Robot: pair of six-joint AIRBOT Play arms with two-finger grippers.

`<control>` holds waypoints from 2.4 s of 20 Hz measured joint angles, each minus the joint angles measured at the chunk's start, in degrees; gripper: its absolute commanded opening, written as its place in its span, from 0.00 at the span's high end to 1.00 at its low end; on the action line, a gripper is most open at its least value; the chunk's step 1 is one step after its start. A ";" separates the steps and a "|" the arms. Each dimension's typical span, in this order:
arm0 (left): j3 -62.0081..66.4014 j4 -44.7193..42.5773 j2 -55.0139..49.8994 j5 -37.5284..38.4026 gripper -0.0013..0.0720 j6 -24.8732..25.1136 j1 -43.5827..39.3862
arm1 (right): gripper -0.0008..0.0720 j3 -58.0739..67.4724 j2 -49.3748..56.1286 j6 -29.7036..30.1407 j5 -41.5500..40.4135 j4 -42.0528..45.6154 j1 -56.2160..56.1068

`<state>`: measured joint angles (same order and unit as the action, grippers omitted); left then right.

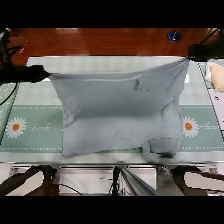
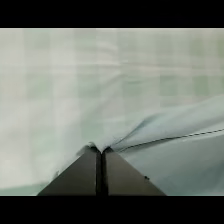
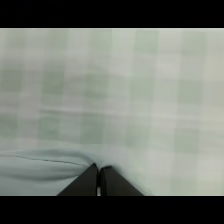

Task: Fold the shirts.

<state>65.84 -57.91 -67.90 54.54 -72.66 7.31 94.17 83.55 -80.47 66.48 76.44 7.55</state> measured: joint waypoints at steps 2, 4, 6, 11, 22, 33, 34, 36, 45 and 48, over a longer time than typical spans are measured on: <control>3.26 0.15 -5.57 -2.86 0.96 0.00 -1.05 | 0.96 -0.07 3.10 0.94 -3.85 -0.63 0.00; 5.38 0.04 -9.75 -5.57 0.96 0.00 -1.57 | 0.96 -0.07 5.88 1.42 -7.65 -1.03 0.00; 6.54 -0.11 -12.70 -9.05 0.96 0.00 -1.90 | 0.97 -0.07 8.26 2.32 -12.11 -1.36 0.00; 7.58 -0.39 -17.07 -18.53 0.95 0.04 -2.56 | 0.96 -0.09 12.57 4.28 -22.53 -4.00 0.00; 7.80 -0.74 -25.22 -34.73 0.95 4.22 -7.17 | 0.97 -0.07 21.35 7.43 -35.17 -6.08 -0.02; 9.33 -1.18 -25.05 -11.91 0.96 3.19 -4.37 | 0.96 -0.07 16.98 6.45 -17.88 1.64 0.04; 9.53 -1.18 -24.87 -8.96 0.96 2.56 -3.93 | 0.96 -0.07 16.11 5.81 -14.45 2.71 0.09; 9.68 -1.25 -24.72 -3.91 0.96 1.29 -3.39 | 0.96 -0.07 15.45 5.14 -8.35 4.44 0.09; 9.84 -1.49 -25.92 2.47 0.96 -1.31 -1.46 | 0.96 -0.11 20.70 3.56 3.72 7.13 0.00; 9.84 -1.64 -27.45 3.91 0.95 -1.53 -1.42 | 0.96 -0.11 22.03 2.80 4.37 9.35 0.00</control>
<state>75.68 -59.55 -95.35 58.46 -74.19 5.89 94.06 105.58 -77.67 70.85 85.80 7.55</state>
